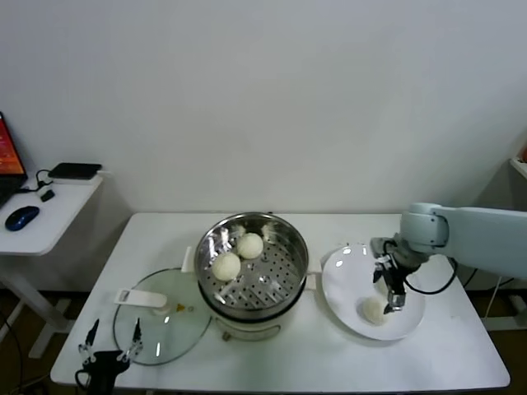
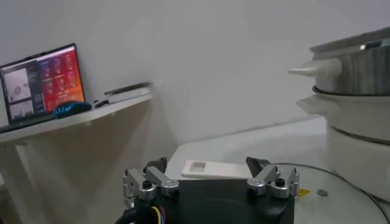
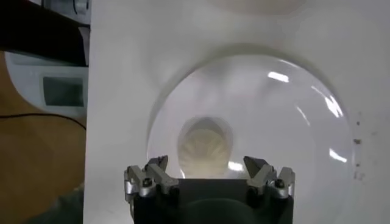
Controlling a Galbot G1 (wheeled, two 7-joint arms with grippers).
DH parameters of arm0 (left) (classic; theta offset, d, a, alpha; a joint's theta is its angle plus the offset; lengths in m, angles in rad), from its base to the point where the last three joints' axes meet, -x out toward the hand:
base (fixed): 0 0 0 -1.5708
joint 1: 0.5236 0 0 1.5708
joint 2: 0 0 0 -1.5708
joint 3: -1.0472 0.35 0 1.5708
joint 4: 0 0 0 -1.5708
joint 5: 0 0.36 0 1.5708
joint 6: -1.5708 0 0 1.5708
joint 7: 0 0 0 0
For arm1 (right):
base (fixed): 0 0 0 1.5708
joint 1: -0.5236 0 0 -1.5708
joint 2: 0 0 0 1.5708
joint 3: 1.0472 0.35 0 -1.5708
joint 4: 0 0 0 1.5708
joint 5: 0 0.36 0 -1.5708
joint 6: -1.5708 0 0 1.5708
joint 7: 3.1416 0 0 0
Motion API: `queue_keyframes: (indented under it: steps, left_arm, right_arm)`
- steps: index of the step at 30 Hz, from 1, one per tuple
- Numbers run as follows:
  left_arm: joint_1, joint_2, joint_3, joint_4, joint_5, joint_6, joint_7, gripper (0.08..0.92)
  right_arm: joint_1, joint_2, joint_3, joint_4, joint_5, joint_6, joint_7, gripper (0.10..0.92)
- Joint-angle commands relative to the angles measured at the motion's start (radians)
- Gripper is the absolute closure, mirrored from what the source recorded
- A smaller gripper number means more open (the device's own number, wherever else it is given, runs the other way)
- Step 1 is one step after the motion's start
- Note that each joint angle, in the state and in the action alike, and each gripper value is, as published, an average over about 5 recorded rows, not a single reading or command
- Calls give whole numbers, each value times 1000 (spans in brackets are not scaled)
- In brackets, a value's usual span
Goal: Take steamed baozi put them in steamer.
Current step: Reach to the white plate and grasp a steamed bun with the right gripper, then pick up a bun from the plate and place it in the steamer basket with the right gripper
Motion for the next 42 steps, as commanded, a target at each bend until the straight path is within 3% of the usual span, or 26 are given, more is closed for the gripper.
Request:
queue_keyframes:
  steps: [1, 22, 32, 42]
  left_arm:
    - [0, -46, 0, 0, 3, 0, 0, 177]
    - [-5, -42, -1, 10, 9, -6, -2, 177]
    - [-3, -39, -1, 5, 7, -5, -2, 177]
    - [3, -43, 5, -11, 10, -1, -1, 177]
  right_arm:
    - [-162, -28, 100, -45, -69, -5, 23, 203]
    - [-226, 6, 160, -101, -87, -6, 36, 204]
    - [-205, -2, 153, -84, -95, -8, 37, 313]
    - [211, 59, -74, 24, 16, 81, -28, 321]
